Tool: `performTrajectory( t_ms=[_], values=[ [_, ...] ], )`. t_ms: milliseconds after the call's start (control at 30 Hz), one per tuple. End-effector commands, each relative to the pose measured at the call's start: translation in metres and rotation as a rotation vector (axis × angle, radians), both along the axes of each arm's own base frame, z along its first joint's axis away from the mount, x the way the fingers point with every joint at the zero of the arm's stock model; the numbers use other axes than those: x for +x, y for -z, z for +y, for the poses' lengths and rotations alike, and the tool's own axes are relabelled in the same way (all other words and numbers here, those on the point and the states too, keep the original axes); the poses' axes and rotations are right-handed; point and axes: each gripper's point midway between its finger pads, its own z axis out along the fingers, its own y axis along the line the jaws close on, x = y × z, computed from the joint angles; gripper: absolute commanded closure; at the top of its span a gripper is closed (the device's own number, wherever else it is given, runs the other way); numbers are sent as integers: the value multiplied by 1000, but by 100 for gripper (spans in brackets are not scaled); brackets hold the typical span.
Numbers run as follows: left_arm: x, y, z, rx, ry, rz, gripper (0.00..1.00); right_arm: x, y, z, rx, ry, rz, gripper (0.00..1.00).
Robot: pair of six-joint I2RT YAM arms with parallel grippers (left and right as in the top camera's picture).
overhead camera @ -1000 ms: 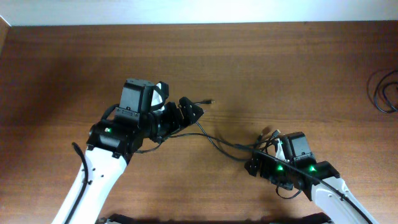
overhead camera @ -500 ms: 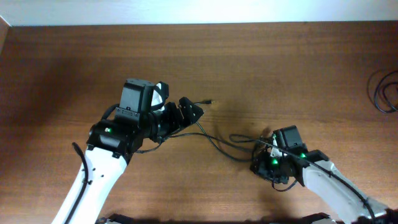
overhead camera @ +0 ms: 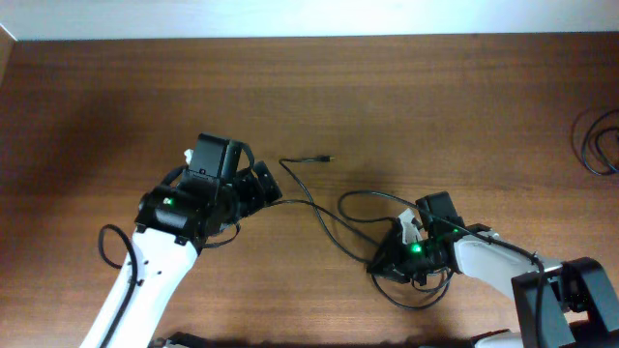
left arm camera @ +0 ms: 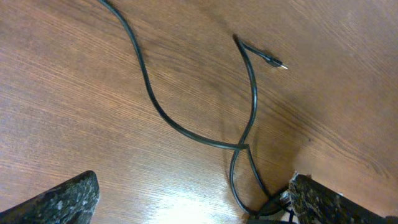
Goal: Untangle cables
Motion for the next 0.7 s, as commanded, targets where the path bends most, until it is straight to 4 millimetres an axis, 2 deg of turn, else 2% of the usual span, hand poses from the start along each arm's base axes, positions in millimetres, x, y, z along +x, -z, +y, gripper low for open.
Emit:
performTrajectory(
  t_ms=[0, 33, 100, 133, 167, 233, 267, 300, 333, 367, 433, 533, 600, 667],
  values=[
    [-11, 39, -6, -71, -149, 178, 0, -27, 37, -27, -184, -10, 71, 96],
    [-16, 52, -18, -139, -178, 258, 1, -27, 37, -27, -184, -10, 71, 96],
    [-9, 72, -45, -247, -139, 337, 2, -27, 37, -27, -184, -10, 71, 96],
    [-4, 78, -53, -274, -122, 351, 8, -27, 37, -27, -184, -10, 71, 96],
    [2, 92, -62, -294, -106, 375, 31, -28, 37, -27, -184, -10, 72, 96],
    [5, 114, -64, -271, -112, 416, 56, -27, 37, -27, -185, -10, 70, 96],
    [8, 121, -64, -254, -69, 405, 85, -25, 37, -27, -185, -9, 61, 96],
    [12, 124, -65, -241, -21, 381, 100, -22, 35, -26, -177, -7, 53, 96],
    [14, 126, -64, -219, 17, 362, 100, -20, 28, -21, -148, -10, 46, 96],
    [15, 127, -60, -190, 41, 344, 100, -16, 15, -12, -84, -25, 26, 96],
    [15, 128, -58, -167, 85, 327, 100, -10, -36, 14, 128, -111, -90, 96],
    [13, 127, -62, -163, 181, 308, 100, -12, -105, 17, 200, -162, -300, 96],
    [15, 127, -61, -155, 185, 301, 100, -13, -184, 17, 269, -183, -647, 96],
    [16, 126, -61, -149, 211, 286, 100, -22, -224, 14, 302, -192, -833, 96]
  ],
)
